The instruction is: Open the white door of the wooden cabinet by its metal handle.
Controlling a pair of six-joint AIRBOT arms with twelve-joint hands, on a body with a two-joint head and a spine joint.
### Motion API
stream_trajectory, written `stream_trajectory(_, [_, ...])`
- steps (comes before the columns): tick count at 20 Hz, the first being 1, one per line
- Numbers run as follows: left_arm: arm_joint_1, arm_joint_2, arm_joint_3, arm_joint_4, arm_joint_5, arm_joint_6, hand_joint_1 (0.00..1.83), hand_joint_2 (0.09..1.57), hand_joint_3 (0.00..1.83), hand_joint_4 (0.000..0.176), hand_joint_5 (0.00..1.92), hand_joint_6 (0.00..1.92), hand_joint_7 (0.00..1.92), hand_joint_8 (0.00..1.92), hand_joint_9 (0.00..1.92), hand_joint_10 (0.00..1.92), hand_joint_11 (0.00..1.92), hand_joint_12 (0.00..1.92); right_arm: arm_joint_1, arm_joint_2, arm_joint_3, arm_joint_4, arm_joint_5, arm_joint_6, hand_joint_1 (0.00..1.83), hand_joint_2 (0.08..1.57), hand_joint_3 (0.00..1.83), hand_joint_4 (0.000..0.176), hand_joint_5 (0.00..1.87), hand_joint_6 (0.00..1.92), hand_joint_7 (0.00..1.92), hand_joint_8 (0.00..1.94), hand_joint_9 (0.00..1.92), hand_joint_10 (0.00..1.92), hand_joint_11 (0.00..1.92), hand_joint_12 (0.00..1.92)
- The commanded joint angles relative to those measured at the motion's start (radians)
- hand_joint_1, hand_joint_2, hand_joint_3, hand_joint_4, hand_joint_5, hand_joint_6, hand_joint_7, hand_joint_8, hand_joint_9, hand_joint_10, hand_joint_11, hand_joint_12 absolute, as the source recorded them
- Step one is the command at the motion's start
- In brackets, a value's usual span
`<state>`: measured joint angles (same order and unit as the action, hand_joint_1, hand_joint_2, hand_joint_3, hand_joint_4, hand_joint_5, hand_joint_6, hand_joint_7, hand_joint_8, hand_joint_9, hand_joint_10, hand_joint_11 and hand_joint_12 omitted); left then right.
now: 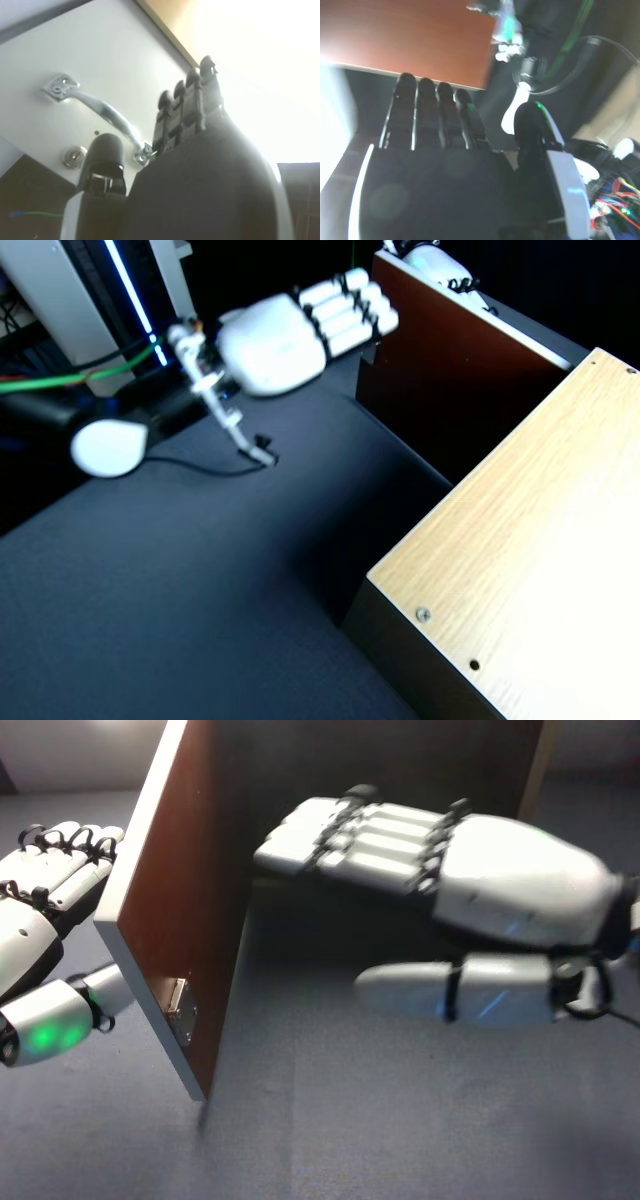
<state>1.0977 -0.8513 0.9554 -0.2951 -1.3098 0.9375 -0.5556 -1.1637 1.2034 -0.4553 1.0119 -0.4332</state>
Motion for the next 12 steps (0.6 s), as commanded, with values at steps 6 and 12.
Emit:
stream_trajectory(6, [0.010,0.009,-0.006,-0.019,-0.156,-0.011,0.00,1.53,0.02,0.000,0.11,0.00,0.04,0.00,0.01,0.00,0.04,0.02,-0.114,0.126,-0.031,0.284,0.247,-0.086,0.00,1.46,0.00,0.000,0.03,0.00,0.00,0.00,0.00,0.00,0.00,0.00])
stream_trajectory(12, [0.037,0.041,-0.039,-0.018,-0.283,-0.028,0.00,1.54,0.02,0.000,0.09,0.00,0.02,0.00,0.02,0.00,0.05,0.03,-0.291,0.207,-0.072,0.506,0.451,-0.088,0.00,1.47,0.02,0.000,0.05,0.00,0.02,0.01,0.00,0.00,0.03,0.02])
